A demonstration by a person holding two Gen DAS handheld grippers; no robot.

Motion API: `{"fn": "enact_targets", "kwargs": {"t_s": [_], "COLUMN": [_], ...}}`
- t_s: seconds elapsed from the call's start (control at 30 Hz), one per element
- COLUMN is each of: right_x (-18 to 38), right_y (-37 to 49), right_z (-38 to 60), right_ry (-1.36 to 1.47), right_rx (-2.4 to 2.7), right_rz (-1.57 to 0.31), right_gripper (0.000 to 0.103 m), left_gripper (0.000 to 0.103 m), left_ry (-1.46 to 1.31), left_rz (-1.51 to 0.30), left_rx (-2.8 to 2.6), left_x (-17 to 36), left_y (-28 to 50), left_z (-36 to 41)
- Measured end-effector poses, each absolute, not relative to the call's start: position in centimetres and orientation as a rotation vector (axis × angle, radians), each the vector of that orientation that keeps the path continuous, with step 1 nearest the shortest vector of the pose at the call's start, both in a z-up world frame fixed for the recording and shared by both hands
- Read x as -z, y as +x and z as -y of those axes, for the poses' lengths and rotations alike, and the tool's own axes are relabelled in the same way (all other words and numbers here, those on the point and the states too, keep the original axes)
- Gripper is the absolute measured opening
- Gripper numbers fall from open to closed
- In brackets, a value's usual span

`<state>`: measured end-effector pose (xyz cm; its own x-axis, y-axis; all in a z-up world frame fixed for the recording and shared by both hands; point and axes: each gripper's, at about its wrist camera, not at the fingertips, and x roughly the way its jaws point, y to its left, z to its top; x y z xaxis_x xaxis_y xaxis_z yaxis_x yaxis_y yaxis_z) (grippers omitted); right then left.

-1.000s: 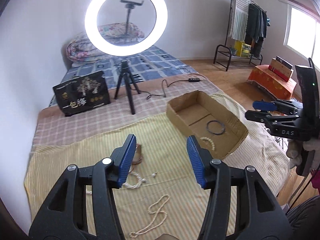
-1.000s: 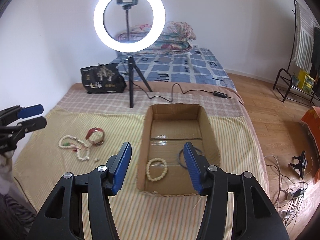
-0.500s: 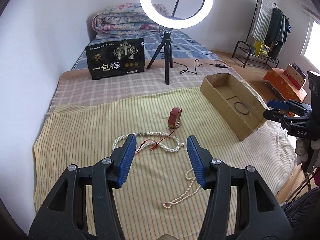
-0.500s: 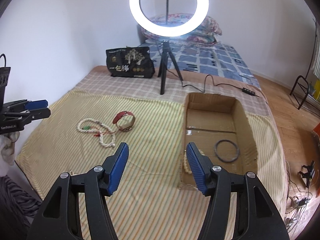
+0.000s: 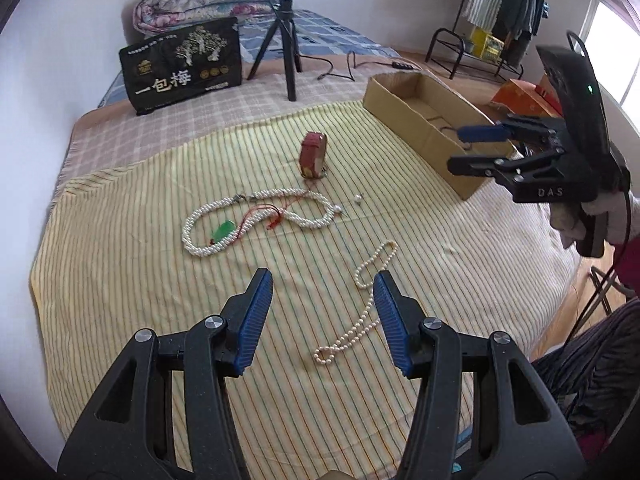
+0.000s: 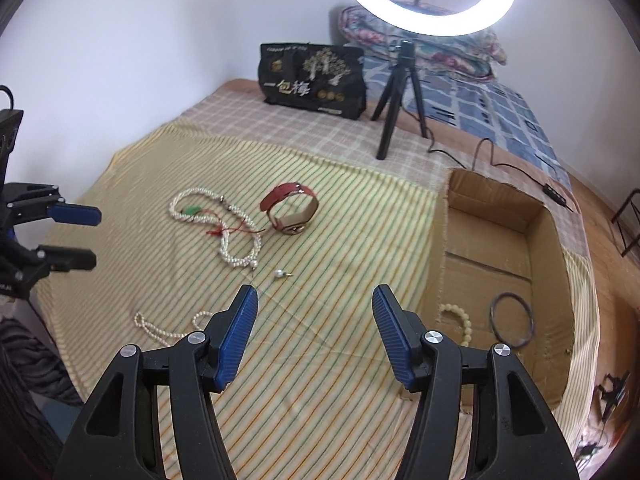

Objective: Organize jewelry
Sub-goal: 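Move both tools back over the jewelry on the bed, then grasp the pearl earring with the right tool while the left tool grasps the pearl necklace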

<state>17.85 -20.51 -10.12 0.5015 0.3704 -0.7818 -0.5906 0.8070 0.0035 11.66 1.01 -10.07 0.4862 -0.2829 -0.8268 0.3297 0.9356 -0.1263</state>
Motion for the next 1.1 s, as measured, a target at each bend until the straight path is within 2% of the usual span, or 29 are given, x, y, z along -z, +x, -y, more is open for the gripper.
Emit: {"fn": "enact_targets", "kwargs": {"t_s": [0.27,0.7,1.1], "right_x": [12.7,16.8,18.9], "right_y": [19.0,21.4,23.3], "right_z": [18.0,15.5,14.6], "right_ry": [-0.365,-0.315,-0.254], "right_rx": [-0.656,-0.716,-0.683], "right_rz": [-0.930,-1.038,-1.075], "right_gripper": [0.059,0.056,0.047], "left_gripper": [0.054,0.054,0.054], "left_ry": [0.150,0.170,0.219], "left_rz": [-1.083,-1.166,-1.176], "left_rx": [0.496,0.529,0.536], "left_x": [13.4,17.5,18.9], "left_y": [10.8,11.8,12.1], "left_z": [2.7,3.5,4.3]}}
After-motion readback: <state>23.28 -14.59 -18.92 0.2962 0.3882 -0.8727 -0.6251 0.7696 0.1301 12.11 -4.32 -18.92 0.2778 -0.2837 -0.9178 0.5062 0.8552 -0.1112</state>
